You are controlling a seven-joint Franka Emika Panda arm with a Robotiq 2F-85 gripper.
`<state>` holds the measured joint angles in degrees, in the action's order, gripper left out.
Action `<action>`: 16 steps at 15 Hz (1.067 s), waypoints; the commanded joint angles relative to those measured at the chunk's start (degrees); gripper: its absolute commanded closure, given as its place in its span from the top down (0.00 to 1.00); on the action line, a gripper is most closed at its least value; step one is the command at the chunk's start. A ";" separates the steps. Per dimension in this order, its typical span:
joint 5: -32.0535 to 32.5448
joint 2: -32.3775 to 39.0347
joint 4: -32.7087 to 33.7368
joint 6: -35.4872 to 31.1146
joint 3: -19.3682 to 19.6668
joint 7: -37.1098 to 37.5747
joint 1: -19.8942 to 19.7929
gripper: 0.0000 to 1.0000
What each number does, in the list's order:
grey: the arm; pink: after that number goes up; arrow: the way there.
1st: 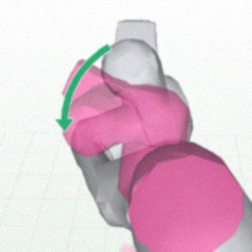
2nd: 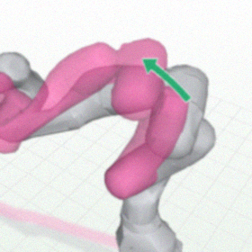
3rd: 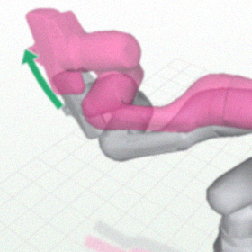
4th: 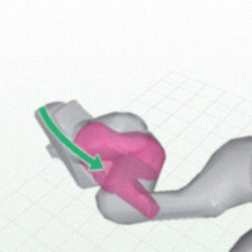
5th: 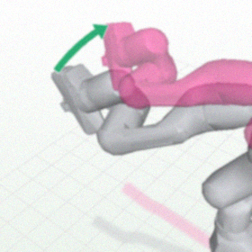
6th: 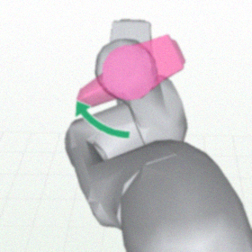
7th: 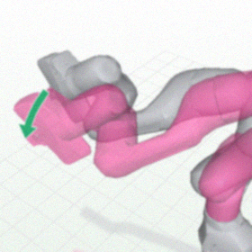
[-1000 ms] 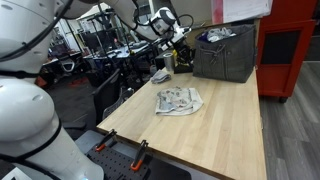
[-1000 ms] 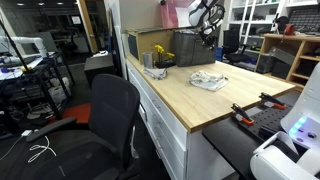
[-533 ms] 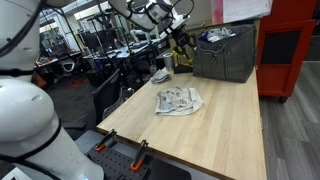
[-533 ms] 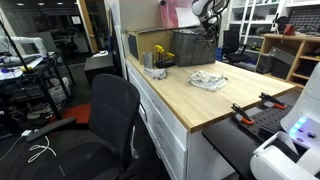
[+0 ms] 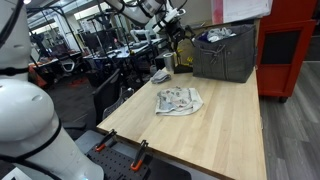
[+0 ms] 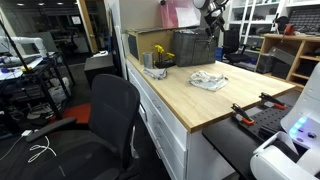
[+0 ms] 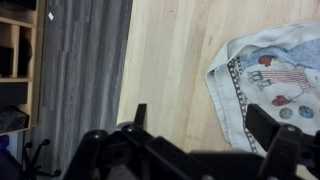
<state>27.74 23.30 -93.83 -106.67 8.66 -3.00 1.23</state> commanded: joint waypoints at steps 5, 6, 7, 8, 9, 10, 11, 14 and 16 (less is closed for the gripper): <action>-4.03 -6.83 -6.16 -0.04 -1.99 0.58 -2.32 1.00; -5.47 -7.45 -6.68 -0.17 -2.05 0.47 -2.76 1.00; -7.39 -8.30 -7.38 -0.35 -2.13 0.29 -3.31 1.00; -9.36 -9.20 -8.14 -0.73 -2.16 0.16 -3.88 1.00; -11.69 -10.08 -8.89 -0.96 -2.17 0.08 -4.49 1.00; -13.91 -10.89 -9.67 -1.52 -2.17 -0.17 -5.15 1.00; -16.10 -11.70 -10.31 -1.84 -2.12 -0.43 -5.78 1.00; -22.26 -14.83 -13.38 -5.68 -2.01 -1.23 -7.34 1.00; -24.29 -16.65 -15.96 -10.09 -1.95 -1.17 -7.52 1.00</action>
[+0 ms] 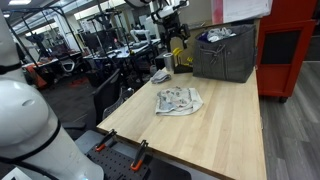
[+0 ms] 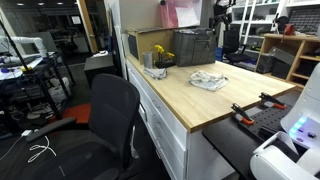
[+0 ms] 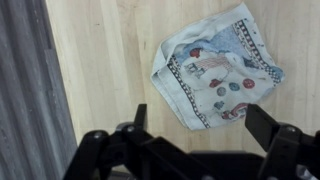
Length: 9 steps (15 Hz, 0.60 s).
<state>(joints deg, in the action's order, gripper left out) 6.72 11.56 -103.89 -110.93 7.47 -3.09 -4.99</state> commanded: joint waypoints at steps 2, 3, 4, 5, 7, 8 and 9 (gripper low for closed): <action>-3.66 -7.00 -8.33 -9.21 -0.72 -1.65 -1.23 1.00; -4.12 -8.03 -9.65 -11.09 -0.74 -1.75 -1.20 1.00; -5.01 -9.31 -11.54 -14.33 -0.77 -1.73 -1.23 1.00; -5.61 -10.38 -13.54 -18.42 -0.69 -0.93 -1.21 1.00; -4.14 -7.11 -9.68 -16.06 -0.60 0.15 -0.88 1.00; -4.14 -7.49 -10.47 -16.81 -0.59 0.17 -0.87 1.00; -4.13 -7.44 -10.47 -16.76 -0.59 0.17 -0.87 1.00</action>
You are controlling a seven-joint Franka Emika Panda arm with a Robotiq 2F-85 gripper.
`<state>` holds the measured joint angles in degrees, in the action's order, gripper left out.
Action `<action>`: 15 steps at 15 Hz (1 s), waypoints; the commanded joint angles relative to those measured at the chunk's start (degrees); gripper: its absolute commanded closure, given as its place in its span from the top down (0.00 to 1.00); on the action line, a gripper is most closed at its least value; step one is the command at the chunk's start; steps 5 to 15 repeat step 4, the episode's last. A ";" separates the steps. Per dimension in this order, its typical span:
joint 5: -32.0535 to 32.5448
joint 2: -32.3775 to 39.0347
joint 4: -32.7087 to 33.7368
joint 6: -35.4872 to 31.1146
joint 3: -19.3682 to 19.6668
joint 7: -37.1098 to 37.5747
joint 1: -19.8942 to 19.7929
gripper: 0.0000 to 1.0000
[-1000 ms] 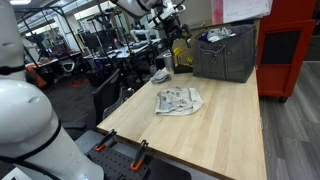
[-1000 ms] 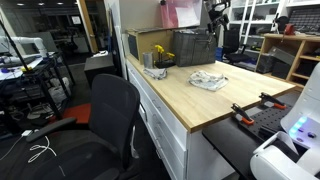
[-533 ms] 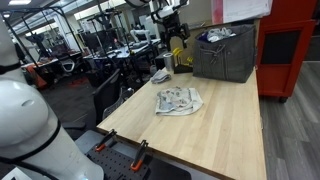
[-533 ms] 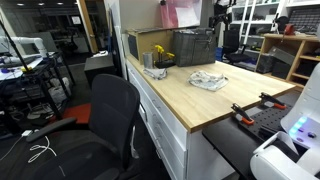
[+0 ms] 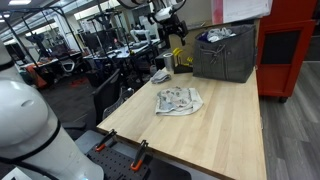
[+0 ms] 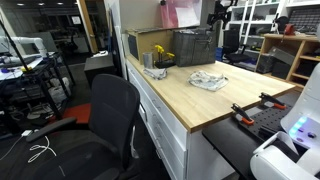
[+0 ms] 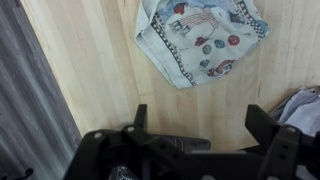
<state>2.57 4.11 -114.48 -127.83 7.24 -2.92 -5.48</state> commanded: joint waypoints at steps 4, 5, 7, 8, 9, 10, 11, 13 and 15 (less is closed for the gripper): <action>0.02 0.32 0.21 0.14 -0.38 0.00 -0.37 1.00; 0.02 0.32 0.21 0.14 -0.38 0.00 -0.37 1.00; 0.02 0.32 0.21 0.14 -0.38 0.00 -0.37 1.00; 0.02 0.32 0.21 0.14 -0.38 0.00 -0.37 1.00; 0.02 0.32 0.21 0.14 -0.38 0.00 -0.37 1.00; 0.02 0.32 0.21 0.14 -0.38 0.00 -0.37 1.00; 0.02 0.32 0.21 0.14 -0.38 0.00 -0.37 1.00; 0.02 0.32 0.21 0.14 -0.38 0.00 -0.37 1.00; 0.02 0.32 0.21 0.14 -0.38 0.00 -0.37 1.00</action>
